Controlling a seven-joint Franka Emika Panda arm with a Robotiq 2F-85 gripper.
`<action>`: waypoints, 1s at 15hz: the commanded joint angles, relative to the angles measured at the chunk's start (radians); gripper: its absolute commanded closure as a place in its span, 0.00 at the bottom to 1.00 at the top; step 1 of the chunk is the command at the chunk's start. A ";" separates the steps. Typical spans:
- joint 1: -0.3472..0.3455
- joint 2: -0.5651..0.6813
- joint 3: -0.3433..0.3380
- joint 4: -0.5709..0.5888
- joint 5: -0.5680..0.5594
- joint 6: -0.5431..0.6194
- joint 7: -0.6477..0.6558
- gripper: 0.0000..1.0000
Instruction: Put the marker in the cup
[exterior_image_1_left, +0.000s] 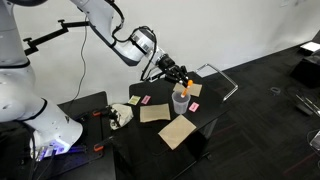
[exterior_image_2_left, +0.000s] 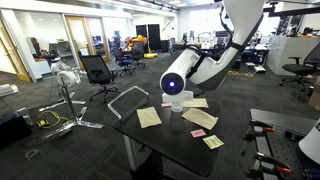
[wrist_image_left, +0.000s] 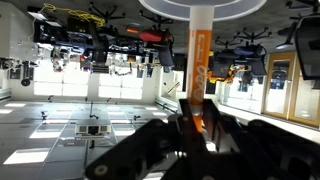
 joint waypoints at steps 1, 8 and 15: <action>-0.004 0.030 0.003 0.022 0.005 -0.028 0.009 0.95; 0.004 0.075 0.013 0.018 0.020 -0.029 -0.002 0.95; 0.005 0.073 0.016 0.006 0.028 -0.028 -0.001 0.44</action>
